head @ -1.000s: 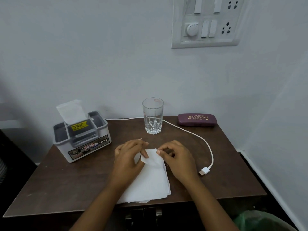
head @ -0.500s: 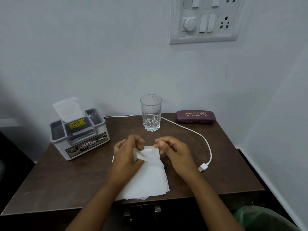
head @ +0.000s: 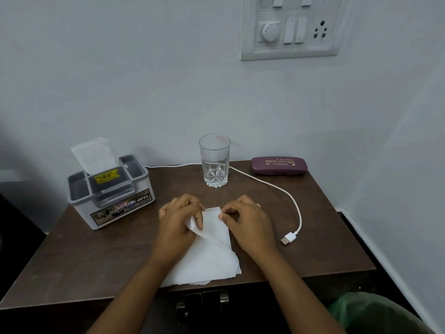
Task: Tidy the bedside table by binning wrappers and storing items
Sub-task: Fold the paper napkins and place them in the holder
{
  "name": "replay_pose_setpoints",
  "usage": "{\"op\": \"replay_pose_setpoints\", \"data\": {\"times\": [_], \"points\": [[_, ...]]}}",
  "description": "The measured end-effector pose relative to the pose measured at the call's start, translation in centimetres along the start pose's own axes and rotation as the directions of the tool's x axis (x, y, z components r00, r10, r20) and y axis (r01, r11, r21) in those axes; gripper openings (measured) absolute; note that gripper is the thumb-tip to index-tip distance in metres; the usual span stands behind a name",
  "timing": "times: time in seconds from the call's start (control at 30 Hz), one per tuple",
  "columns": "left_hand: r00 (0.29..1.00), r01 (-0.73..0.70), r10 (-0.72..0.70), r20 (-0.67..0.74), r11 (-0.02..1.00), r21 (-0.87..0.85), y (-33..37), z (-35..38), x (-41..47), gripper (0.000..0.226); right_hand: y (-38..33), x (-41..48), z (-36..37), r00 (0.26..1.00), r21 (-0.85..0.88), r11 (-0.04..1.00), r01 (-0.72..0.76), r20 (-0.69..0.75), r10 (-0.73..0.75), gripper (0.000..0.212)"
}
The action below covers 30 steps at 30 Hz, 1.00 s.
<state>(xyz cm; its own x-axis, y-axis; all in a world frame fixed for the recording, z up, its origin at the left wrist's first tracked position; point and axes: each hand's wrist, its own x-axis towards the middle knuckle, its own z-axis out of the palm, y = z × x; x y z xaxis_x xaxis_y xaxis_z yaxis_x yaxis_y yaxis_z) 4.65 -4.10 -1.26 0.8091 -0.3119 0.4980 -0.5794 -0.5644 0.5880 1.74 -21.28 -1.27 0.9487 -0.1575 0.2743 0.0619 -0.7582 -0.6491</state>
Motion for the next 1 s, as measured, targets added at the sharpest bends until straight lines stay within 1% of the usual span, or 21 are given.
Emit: {"op": "replay_pose_setpoints", "data": {"times": [0.1, 0.27, 0.47, 0.67, 0.77, 0.87, 1.0], "points": [[1.000, -0.004, 0.004, 0.012, 1.000, 0.000, -0.18, 0.03, -0.06, 0.045, 0.07, 0.05, -0.04, 1.000, 0.012, 1.000, -0.013, -0.006, 0.013, 0.009], [1.000, -0.008, 0.008, 0.023, 1.000, -0.019, 0.08, -0.10, -0.05, 0.035, 0.20, 0.18, -0.08, 0.999, 0.125, 0.991, -0.045, -0.023, 0.048, 0.013], [1.000, 0.004, -0.003, 0.026, 1.000, -0.021, 0.10, -0.11, -0.05, 0.029, 0.32, 0.24, -0.04, 0.997, 0.253, 0.965, -0.068, -0.016, 0.075, 0.017], [0.999, 0.020, -0.019, 0.048, 1.000, -0.024, 0.00, -0.04, -0.10, 0.019, 0.44, 0.24, -0.02, 0.998, 0.298, 0.953, -0.058, -0.006, 0.063, 0.015], [0.997, 0.009, -0.007, 0.075, 1.000, -0.023, -0.23, -0.02, -0.01, 0.020, 0.32, 0.00, -0.40, 0.999, 0.360, 0.932, -0.032, 0.025, 0.025, 0.011], [0.995, -0.029, 0.029, 0.098, 1.000, -0.002, -0.35, 0.03, -0.03, 0.021, 0.25, -0.14, -0.74, 0.998, 0.406, 0.914, -0.023, 0.059, -0.001, 0.014], [0.998, -0.039, 0.037, 0.053, 0.998, 0.045, -0.17, -0.02, -0.15, 0.026, 0.17, -0.10, -0.84, 0.997, 0.438, 0.898, -0.039, 0.075, 0.007, 0.016]]}}
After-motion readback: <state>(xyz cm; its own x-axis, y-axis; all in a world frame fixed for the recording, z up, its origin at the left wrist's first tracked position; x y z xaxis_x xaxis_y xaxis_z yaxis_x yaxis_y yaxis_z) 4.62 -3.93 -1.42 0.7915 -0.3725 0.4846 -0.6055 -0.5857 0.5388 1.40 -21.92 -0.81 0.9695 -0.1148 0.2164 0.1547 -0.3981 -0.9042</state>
